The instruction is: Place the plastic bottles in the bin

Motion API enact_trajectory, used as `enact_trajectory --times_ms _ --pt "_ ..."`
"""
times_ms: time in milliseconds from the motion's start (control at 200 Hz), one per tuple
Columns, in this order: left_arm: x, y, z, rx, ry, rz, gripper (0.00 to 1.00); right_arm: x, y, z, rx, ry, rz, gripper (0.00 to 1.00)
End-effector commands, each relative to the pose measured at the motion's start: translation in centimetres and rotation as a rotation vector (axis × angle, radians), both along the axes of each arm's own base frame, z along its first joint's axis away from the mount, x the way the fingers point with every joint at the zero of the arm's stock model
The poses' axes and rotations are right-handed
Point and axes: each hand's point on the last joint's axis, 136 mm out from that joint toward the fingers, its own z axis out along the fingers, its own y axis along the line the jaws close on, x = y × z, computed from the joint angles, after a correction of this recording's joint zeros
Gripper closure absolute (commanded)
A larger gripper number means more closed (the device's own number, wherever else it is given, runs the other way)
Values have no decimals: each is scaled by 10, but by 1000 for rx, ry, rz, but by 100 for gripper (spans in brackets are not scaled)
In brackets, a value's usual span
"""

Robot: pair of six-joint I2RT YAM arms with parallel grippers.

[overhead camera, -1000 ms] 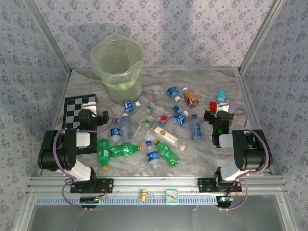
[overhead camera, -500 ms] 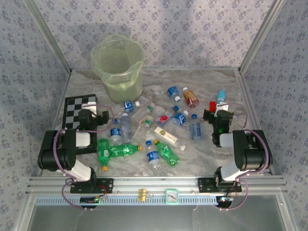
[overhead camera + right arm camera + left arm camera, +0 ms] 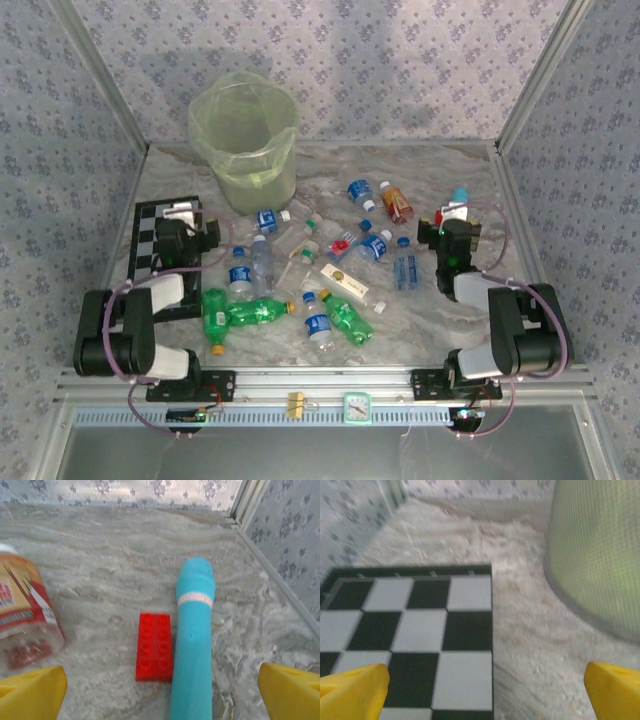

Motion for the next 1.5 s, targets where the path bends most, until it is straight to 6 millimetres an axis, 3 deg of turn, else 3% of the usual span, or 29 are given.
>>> enact_trajectory --times_ms 0,110,255,375,600,920,1184,1374,1494 --pt "-3 16 32 -36 -33 126 0 1 -3 20 -16 69 -66 0" --pt "-4 16 51 -139 -48 173 0 0 16 26 98 186 -49 0" --pt "-12 8 56 -309 -5 206 0 -14 59 22 238 402 53 1" --pt "-28 -16 50 -437 1 123 0 -39 82 11 286 595 101 9" --pt "-63 -73 51 -553 3 -35 0 -84 108 -9 376 835 149 14" --pt "-72 -136 54 -591 36 -163 0 -101 104 -55 291 992 82 19" --pt "-66 -177 50 -583 81 -252 0 -93 101 -81 309 982 22 25" --pt "-63 -198 56 -575 94 -312 0 -86 102 -85 330 963 19 41" --pt "-62 -210 65 -580 93 -369 0 -84 102 -70 352 926 32 50"
